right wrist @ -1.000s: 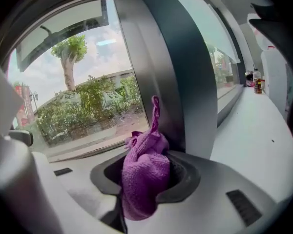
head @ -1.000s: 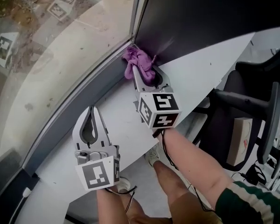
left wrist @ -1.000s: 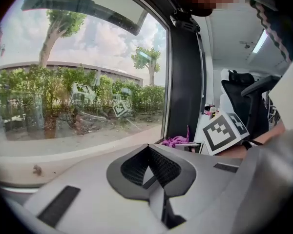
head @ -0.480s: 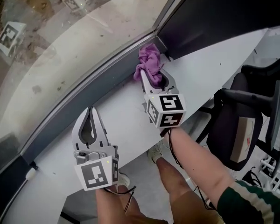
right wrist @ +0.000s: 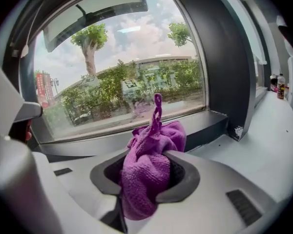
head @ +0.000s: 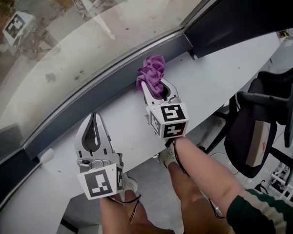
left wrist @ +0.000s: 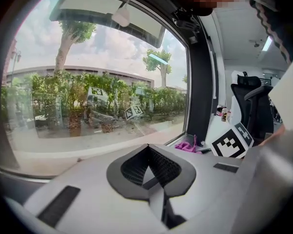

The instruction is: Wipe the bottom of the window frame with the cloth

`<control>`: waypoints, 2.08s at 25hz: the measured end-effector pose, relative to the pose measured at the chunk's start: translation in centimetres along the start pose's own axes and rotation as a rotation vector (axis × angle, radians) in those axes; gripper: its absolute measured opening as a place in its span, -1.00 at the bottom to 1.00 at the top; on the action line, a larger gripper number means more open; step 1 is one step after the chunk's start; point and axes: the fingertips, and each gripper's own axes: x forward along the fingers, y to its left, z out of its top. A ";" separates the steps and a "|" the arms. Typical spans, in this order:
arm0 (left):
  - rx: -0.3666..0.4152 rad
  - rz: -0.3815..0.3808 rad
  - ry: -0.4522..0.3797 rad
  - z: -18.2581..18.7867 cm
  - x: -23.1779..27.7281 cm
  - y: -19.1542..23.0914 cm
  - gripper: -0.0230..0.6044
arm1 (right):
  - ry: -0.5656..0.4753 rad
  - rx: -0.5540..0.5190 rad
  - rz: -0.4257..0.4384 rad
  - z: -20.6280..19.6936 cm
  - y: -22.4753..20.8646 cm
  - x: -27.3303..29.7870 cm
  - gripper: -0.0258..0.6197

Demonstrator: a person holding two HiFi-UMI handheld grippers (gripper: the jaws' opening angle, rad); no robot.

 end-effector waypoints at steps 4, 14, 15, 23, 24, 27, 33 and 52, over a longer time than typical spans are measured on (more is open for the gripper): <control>-0.006 0.003 -0.012 -0.4 -1.6 1.0 -0.91 | 0.011 -0.053 0.072 -0.9 3.8 -0.1 -0.47; -0.031 0.086 -0.046 -1.2 -7.4 6.0 -0.91 | 0.020 -0.121 0.139 -2.0 10.9 -0.3 -0.46; -0.034 0.096 -0.047 -1.3 -8.1 6.6 -0.91 | 0.024 -0.120 0.151 -2.1 11.9 -0.4 -0.46; -0.042 0.137 -0.048 -2.3 -10.6 9.3 -0.91 | 0.065 -0.173 0.249 -4.5 17.6 0.2 -0.46; -0.043 0.145 -0.049 -2.5 -11.2 9.8 -0.91 | 0.069 -0.179 0.257 -4.7 18.5 0.2 -0.46; -0.057 0.178 -0.057 -3.0 -13.3 11.5 -0.91 | 0.073 -0.203 0.286 -5.5 21.2 0.1 -0.46; -0.075 0.246 -0.094 -3.2 -18.2 14.8 -0.91 | 0.074 -0.251 0.359 -6.3 27.5 -0.6 -0.46; -0.156 0.407 -0.101 -8.3 -28.8 25.3 -0.91 | 0.080 -0.391 0.519 -10.7 44.9 -0.3 -0.46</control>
